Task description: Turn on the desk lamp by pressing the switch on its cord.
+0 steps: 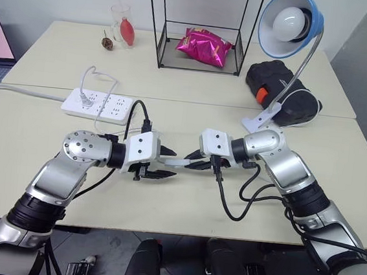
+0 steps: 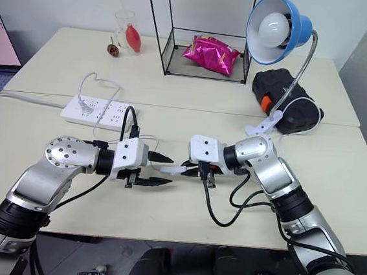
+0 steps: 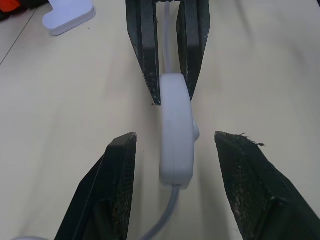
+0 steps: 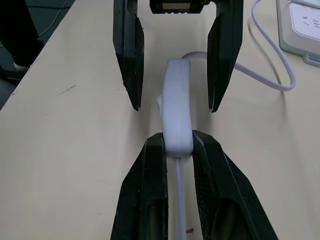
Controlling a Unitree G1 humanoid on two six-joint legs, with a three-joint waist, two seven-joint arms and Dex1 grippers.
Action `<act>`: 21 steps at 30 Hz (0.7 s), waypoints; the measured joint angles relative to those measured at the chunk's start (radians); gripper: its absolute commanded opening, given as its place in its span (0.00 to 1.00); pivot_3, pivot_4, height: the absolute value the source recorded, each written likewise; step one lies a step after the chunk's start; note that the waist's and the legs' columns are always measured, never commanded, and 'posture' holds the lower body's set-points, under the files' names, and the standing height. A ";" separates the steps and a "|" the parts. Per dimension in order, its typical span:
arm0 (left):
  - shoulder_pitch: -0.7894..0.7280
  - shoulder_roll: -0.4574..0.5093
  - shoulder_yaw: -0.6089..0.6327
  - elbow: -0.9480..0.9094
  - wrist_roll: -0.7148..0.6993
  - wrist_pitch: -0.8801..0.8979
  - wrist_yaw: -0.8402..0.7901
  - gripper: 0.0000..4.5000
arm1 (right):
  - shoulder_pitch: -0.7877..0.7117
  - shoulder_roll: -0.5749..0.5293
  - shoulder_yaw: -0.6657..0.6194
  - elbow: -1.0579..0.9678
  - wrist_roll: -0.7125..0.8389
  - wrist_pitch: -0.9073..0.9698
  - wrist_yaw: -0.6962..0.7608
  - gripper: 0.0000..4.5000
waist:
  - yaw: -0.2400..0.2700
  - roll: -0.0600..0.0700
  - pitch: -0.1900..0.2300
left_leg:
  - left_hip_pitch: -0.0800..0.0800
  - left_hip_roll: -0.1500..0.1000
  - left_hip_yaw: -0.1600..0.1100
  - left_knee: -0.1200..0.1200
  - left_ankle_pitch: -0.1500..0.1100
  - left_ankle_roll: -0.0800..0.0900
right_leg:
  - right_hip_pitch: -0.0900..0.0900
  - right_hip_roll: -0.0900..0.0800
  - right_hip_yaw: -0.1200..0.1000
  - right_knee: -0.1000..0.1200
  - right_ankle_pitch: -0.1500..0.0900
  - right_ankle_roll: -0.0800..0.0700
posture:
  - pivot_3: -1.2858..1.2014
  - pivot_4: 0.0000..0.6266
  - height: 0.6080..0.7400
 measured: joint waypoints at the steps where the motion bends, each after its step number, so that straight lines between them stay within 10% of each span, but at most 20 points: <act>1: 0.000 -0.002 0.000 0.005 0.003 -0.003 0.005 0.44 | 0.000 0.000 0.000 0.000 0.001 0.000 0.000 0.08 | 0.000 0.000 0.000 | 0.000 0.000 0.000 0.000 0.000 0.000 | 0.000 0.000 0.000 0.000 0.000 0.000 | 0.52 0.24 1.00; 8: -0.002 -0.010 -0.019 0.017 0.035 -0.017 0.008 0.10 | 0.000 -0.009 0.001 -0.001 0.003 0.000 -0.002 0.08 | 0.000 0.000 0.000 | 0.000 0.000 0.000 0.000 0.000 0.000 | 0.000 0.000 0.000 0.000 0.000 0.000 | 0.52 0.24 1.00; 21: -0.002 -0.012 -0.020 0.025 0.040 -0.039 0.006 0.10 | 0.000 -0.011 0.002 -0.001 0.003 -0.002 -0.001 0.08 | 0.000 0.000 0.000 | 0.000 0.000 0.000 0.000 0.000 0.000 | 0.000 0.000 0.000 0.000 0.000 0.000 | 0.52 0.24 1.00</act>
